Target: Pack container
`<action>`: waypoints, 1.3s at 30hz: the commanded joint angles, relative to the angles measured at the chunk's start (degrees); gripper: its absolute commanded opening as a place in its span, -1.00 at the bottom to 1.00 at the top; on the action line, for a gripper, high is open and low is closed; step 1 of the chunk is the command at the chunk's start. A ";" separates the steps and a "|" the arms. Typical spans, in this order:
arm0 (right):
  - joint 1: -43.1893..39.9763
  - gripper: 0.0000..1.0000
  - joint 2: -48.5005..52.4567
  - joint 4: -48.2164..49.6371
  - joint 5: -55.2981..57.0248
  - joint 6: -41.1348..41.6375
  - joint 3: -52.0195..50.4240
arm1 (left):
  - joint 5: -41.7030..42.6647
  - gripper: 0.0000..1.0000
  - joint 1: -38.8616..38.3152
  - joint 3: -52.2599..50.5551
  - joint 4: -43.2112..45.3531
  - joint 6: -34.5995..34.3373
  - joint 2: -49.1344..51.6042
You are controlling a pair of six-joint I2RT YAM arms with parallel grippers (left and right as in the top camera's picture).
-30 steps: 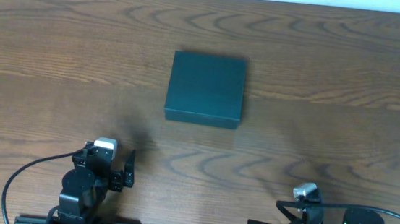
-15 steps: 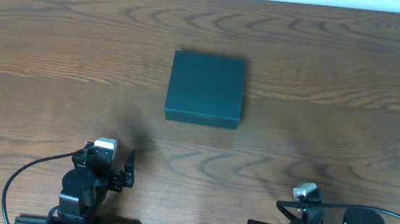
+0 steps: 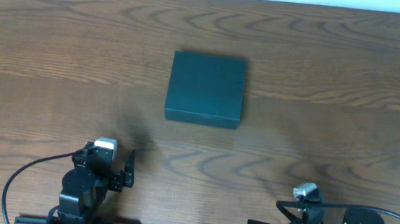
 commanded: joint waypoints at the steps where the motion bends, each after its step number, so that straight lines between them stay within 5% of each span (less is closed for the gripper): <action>1: 0.37 0.99 -0.35 0.09 0.55 0.24 -0.15 | -0.24 0.91 0.35 -0.57 0.33 0.35 -0.37; 5: 0.55 0.98 -0.48 2.62 7.08 0.13 -0.44 | -0.24 0.90 0.35 -0.57 0.33 0.35 -0.37; 11: 0.57 0.99 -8.85 27.15 18.23 -4.11 -8.55 | -0.24 0.90 0.35 -0.57 0.33 0.35 -0.37; 22: 0.59 0.99 -12.33 40.54 28.68 -11.43 -30.97 | -0.24 0.90 0.35 -0.57 0.33 0.35 -0.37; 39: 3.93 0.99 -12.33 41.77 31.41 -11.43 -31.74 | -0.24 0.90 0.35 -0.57 0.31 0.37 -0.37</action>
